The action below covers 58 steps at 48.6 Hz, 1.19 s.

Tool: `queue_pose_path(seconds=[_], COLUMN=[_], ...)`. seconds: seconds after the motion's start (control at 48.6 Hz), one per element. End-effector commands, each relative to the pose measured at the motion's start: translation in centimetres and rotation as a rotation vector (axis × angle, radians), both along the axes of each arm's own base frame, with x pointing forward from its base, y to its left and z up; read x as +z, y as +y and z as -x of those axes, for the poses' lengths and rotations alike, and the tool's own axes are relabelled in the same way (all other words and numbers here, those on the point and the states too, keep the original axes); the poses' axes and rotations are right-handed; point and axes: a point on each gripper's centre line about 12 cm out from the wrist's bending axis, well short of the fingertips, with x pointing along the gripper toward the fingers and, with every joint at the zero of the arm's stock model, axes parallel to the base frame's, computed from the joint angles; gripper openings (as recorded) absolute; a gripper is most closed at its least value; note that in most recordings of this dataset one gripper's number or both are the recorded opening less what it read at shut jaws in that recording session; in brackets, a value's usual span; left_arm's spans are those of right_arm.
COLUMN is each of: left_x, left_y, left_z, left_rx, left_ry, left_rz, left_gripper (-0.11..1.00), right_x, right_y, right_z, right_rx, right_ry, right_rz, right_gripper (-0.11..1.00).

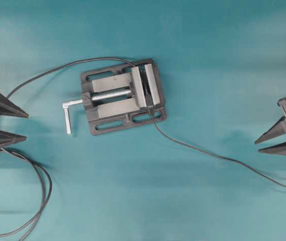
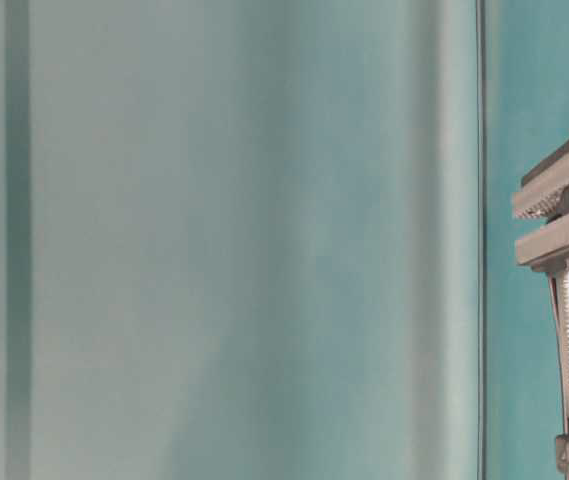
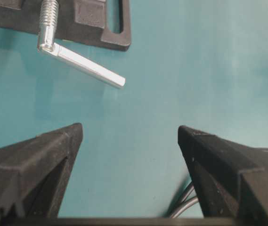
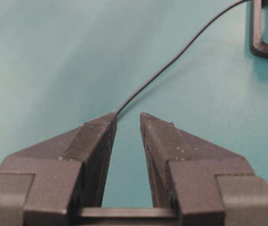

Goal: Insert the USB cable into the fixed female connector.

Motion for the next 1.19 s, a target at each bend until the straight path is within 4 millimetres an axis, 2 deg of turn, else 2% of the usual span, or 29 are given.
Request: queue_pose_path(seconds=[0.0, 1.173], left_x=[0.38, 0.32], left_y=[0.02, 0.03], left_z=[-0.26, -0.23], left_rx=[0.007, 0.007], left_ry=[-0.002, -0.001], left_rz=[0.007, 0.007], left_gripper=[1.00, 1.00], right_x=[0.86, 0.69], right_y=[0.20, 0.47], right_z=[-0.43, -0.28], right_rx=[0.006, 0.042], right_ry=[-0.018, -0.002], right_rz=[-0.002, 0.023], right_gripper=[0.34, 0.34])
